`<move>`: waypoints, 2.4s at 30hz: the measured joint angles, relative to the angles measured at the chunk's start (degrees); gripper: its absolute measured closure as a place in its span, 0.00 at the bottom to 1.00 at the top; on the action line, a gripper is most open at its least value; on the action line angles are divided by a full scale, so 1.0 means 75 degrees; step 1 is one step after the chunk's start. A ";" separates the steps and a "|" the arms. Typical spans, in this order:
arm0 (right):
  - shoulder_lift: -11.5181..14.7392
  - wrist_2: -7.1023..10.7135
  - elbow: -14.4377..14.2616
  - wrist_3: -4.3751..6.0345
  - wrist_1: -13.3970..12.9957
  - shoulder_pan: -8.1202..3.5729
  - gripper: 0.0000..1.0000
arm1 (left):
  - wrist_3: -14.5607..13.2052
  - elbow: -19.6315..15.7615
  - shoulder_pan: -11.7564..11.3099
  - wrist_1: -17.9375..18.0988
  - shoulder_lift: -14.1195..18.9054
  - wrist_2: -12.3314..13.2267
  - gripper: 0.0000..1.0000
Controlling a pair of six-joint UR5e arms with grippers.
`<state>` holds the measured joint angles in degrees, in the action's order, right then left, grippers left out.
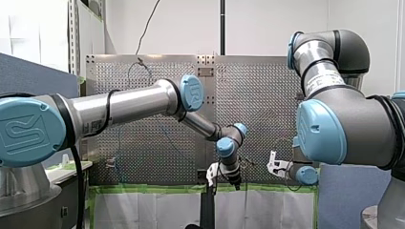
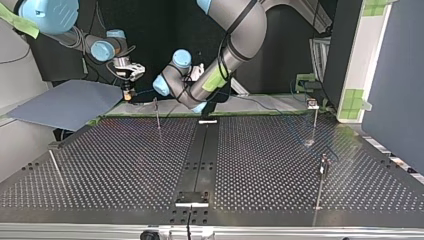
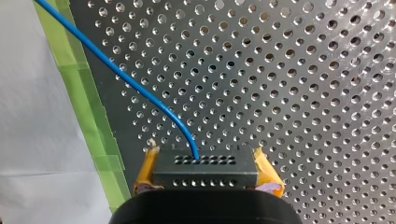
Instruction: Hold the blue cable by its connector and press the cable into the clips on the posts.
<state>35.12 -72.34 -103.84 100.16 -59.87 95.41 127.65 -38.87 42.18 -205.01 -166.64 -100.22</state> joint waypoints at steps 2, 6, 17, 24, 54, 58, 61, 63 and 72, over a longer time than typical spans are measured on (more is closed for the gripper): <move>0.0000 -0.0001 -0.0001 0.0002 0.0000 0.0000 1.00 | -0.0021 -0.0034 -0.0001 0.0062 -0.0054 -0.0031 0.00; 0.0000 0.0006 -0.0001 0.0004 0.0000 0.0000 1.00 | -0.0172 -0.0057 0.0002 0.0101 -0.0249 -0.0066 0.00; -0.0001 0.0007 0.0003 0.0003 0.0005 0.0000 1.00 | -0.0620 -0.0086 0.0055 0.0187 -0.0379 -0.0329 0.12; -0.0001 0.0009 0.0002 0.0004 0.0004 0.0000 1.00 | -0.1076 -0.0073 0.0131 0.0327 -0.0376 -0.0667 0.93; 0.0001 0.0023 0.0129 0.0488 0.0013 -0.0098 1.00 | -0.2291 -0.1099 0.0506 0.1435 0.0516 -0.2442 1.00; 0.0001 0.0038 0.0202 0.0526 0.0034 -0.0151 1.00 | -0.2309 -0.1348 0.0537 0.1684 0.0765 -0.2457 1.00; 0.0001 0.0118 0.0259 0.0653 -0.0002 -0.0218 1.00 | -0.2331 -0.1525 0.0549 0.1860 0.0943 -0.2448 1.00; 0.0001 0.0227 0.0284 0.0778 -0.0085 -0.0276 1.00 | -0.2366 -0.1651 0.0551 0.1988 0.1069 -0.2430 1.00; 0.0002 0.0374 0.0308 0.1329 -0.0579 -0.0506 1.00 | -0.2483 -0.2211 0.0539 0.2582 0.1592 -0.2305 1.00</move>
<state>35.13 -69.54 -101.53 110.13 -64.21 91.61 109.03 -55.45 46.23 -185.64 -154.70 -117.51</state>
